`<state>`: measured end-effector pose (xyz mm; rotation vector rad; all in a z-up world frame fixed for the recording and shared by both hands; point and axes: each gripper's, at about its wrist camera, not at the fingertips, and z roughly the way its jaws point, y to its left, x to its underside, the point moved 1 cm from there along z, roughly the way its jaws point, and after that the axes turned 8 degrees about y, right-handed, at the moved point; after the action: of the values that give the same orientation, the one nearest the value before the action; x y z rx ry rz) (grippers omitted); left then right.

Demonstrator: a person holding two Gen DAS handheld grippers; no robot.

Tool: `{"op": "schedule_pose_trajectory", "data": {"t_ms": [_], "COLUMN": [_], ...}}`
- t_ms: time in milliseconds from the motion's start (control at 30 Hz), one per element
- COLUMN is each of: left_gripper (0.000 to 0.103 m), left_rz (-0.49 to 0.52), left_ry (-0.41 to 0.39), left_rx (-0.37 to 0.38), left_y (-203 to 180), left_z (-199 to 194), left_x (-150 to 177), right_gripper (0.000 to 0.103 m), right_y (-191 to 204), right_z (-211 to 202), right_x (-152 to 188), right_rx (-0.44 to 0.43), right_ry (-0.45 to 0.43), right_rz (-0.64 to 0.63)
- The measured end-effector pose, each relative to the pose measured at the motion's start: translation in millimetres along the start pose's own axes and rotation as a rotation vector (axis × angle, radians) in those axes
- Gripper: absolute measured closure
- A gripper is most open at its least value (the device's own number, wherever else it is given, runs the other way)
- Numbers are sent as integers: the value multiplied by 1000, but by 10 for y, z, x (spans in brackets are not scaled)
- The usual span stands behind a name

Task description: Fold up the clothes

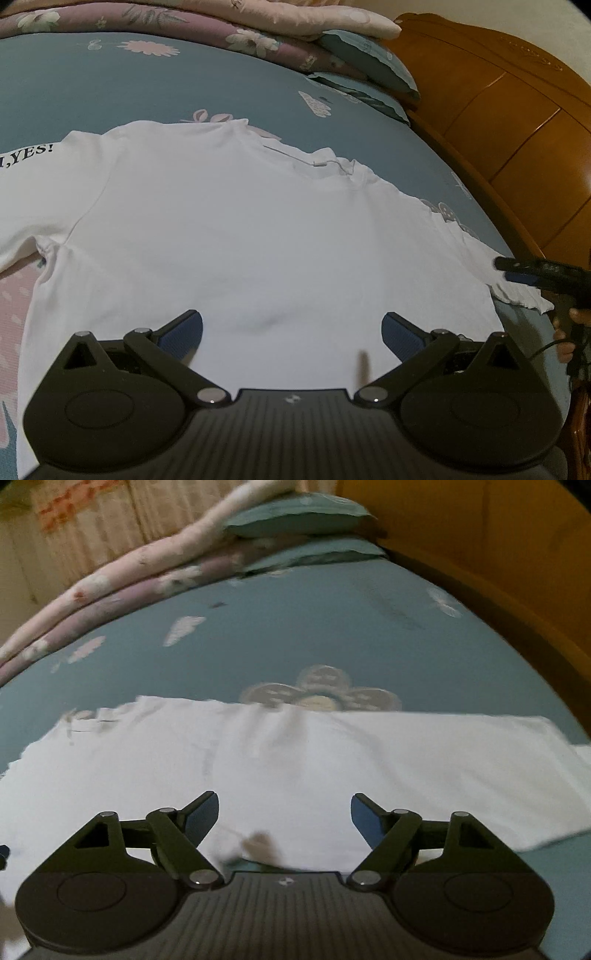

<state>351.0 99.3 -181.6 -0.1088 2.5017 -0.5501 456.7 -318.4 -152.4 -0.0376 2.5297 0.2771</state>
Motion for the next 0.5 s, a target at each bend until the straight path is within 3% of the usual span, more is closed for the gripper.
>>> {"op": "schedule_pose_trajectory", "data": {"t_ms": [100,233,367,500], "left_gripper": [1,1,1,1], "left_rz": [-3,-14,-25,-24], "left_ry": [-2,-3,-3,-4], "left_rx": [4,9,10,3], "left_y": [6,20,23,8], "left_z": [0,3,12,24], "left_x": [1,-15,-31,-31], "right_gripper": [17,12,13,24], "right_y": [108,7,-406,-1022], "right_z": [190,81,-250,-572], "right_x": [90,186,51,-130], "right_rx": [-30,-58,24,129], "right_ry": [67,83,37,-19], "right_rz": [-4,-23,15,125]}}
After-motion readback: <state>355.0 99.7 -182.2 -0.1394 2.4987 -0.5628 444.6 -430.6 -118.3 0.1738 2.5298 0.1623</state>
